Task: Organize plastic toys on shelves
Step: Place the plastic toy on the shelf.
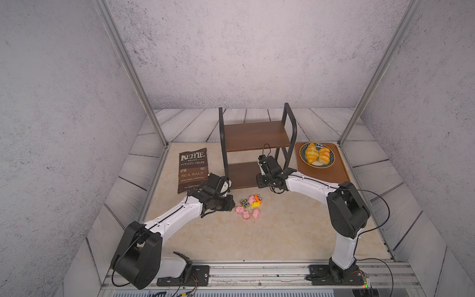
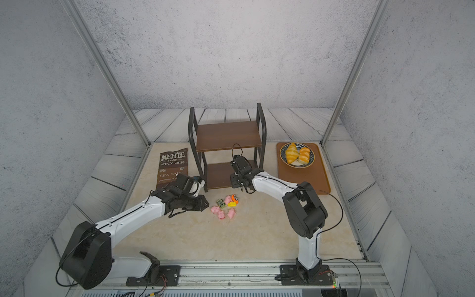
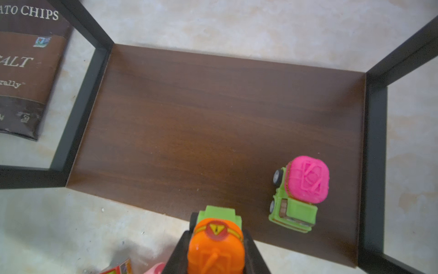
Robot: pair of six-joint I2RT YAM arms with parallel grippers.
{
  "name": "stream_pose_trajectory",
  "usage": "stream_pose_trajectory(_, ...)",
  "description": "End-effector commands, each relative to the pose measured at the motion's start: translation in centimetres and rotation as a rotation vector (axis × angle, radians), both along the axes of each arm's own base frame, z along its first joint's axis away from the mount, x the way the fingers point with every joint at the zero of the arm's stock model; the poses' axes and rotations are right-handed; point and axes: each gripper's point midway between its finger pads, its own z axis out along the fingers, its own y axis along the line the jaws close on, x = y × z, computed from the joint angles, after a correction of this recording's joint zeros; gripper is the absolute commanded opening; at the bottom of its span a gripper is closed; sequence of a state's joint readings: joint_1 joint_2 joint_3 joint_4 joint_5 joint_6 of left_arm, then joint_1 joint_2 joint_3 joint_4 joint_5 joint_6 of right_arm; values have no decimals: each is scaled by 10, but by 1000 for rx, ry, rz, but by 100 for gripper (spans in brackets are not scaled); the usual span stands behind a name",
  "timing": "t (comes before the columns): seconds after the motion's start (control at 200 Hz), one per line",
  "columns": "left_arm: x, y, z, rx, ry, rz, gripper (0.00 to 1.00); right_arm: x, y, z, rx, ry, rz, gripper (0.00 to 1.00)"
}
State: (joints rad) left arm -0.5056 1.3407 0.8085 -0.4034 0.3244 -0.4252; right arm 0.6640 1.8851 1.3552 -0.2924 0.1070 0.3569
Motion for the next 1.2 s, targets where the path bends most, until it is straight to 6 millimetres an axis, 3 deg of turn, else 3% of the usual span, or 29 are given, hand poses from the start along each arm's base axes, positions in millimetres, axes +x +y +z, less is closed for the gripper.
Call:
stream_pose_trajectory(0.0, -1, 5, -4, 21, 4, 0, 24, 12, 3, -6, -11, -11, -3, 22)
stream_pose_trajectory(0.535, 1, 6, -6, 24, 10, 0, 24, 35, 0, -27, -65, 10, -46, 23)
stream_pose_trajectory(0.791, 1, 6, -7, 24, 11, 0, 24, 36, -6, -40, -87, 49, -76, 25)
stream_pose_trajectory(1.031, 1, 6, -9, 24, 17, 0, 24, 34, -10, -41, -101, 60, -83, 40)
stream_pose_trajectory(1.196, 1, 6, -9, 24, 18, 0, 24, 33, -9, -31, -85, 53, -80, 52)
